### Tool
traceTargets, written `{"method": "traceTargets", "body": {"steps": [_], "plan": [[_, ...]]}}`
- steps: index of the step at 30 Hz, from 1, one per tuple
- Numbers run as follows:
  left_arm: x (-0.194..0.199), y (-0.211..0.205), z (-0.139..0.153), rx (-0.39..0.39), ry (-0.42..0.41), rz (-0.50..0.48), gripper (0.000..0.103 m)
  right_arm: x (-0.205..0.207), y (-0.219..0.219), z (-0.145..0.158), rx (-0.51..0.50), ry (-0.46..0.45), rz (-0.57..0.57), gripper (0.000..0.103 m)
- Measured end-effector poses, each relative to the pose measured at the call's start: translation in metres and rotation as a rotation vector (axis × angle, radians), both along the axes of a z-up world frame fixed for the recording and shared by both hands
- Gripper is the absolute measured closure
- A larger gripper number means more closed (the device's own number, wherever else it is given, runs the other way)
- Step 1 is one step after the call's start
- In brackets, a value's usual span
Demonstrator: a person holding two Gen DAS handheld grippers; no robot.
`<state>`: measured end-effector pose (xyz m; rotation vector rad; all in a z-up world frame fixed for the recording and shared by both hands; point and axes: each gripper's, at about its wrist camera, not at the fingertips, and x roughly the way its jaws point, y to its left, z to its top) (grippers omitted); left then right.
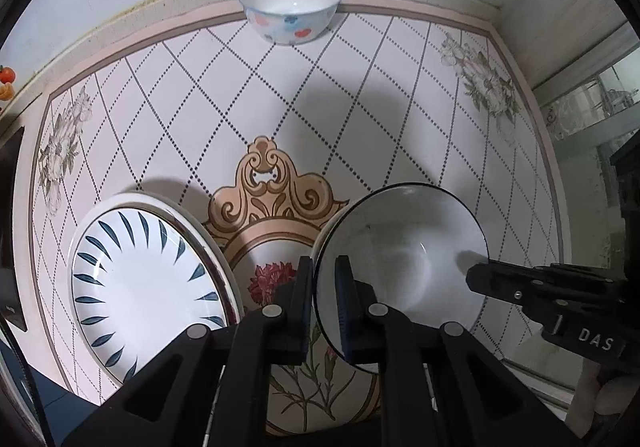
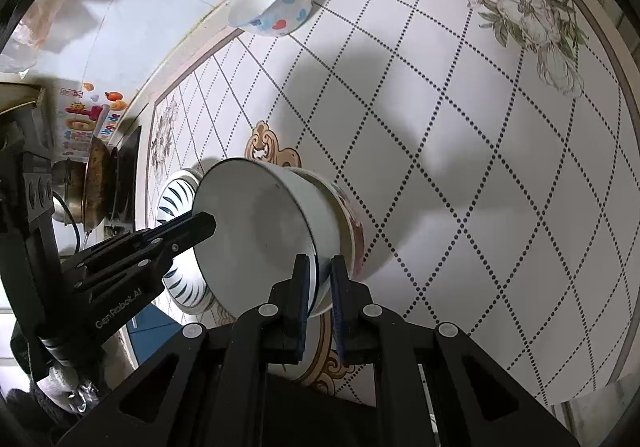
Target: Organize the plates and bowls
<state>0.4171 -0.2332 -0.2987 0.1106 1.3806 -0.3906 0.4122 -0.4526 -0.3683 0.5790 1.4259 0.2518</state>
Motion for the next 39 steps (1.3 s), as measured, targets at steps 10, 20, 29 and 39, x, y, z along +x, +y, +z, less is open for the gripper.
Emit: {"method": "traceTargets", "body": {"steps": [10,20,29,39], "plan": [[0.000,0.005,-0.008,-0.016,0.069,0.019,0.093,0.006,0.000,-0.011,0.013,0.045,0.004,0.088],[0.110,0.030,0.050,-0.149,-0.067,0.190,0.058,0.090,-0.047,0.043,0.079,-0.119,-0.125,0.046],[0.242,0.010,-0.008,-0.162,0.033,0.257,0.058,0.243,-0.035,-0.003,0.105,-0.126,-0.193,0.046],[0.253,-0.009,-0.027,-0.068,-0.031,0.187,0.091,0.282,-0.014,-0.040,0.029,-0.094,-0.170,0.092]]}}
